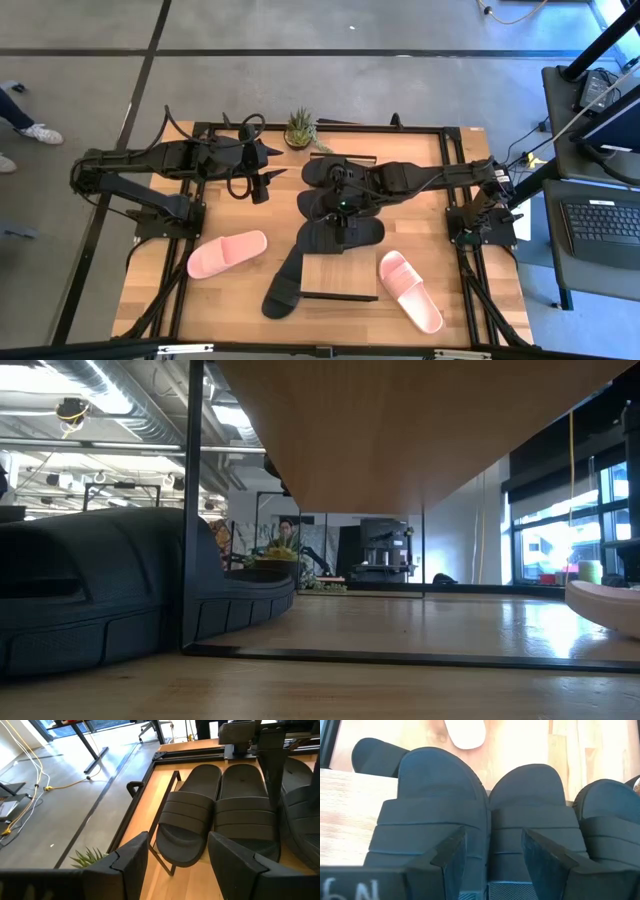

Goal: Pick and place slides into the shelf
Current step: Put the black slipper on the shelf

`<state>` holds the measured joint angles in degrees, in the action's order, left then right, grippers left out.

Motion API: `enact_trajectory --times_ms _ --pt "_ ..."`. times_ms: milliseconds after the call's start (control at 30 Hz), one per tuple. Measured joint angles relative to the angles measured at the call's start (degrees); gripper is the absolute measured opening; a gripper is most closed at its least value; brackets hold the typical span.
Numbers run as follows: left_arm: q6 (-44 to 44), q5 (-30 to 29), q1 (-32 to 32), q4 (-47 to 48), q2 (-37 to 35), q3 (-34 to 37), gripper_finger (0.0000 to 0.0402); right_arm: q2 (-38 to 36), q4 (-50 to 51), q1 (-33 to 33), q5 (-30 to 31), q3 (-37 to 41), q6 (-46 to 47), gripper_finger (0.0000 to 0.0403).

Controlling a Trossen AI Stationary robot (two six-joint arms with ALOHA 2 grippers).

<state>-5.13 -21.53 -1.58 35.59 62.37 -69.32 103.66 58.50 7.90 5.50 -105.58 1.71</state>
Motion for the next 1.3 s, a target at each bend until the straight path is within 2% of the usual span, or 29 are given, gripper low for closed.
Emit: enact_trajectory --times_ms 433,700,833,1033,1300 --pt "0.0 0.0 0.0 0.0 0.0 0.0 0.0195 0.0 0.1 1.3 0.4 0.0 3.1 0.0187" --pt "0.1 0.0 0.0 0.0 0.0 0.0 0.0195 0.0 2.4 1.3 0.8 0.0 8.4 0.0187" --pt "0.2 0.0 0.0 0.0 0.0 0.0 0.0195 -0.3 2.8 1.5 3.5 0.0 8.5 0.0187" --pt "0.1 0.0 0.0 0.0 0.0 0.0 0.0195 -0.5 2.9 1.6 4.6 0.0 9.1 0.0187" --pt "0.1 0.0 0.0 2.6 0.0 0.0 0.0195 -3.9 3.7 1.6 13.2 -0.6 11.5 0.0187"
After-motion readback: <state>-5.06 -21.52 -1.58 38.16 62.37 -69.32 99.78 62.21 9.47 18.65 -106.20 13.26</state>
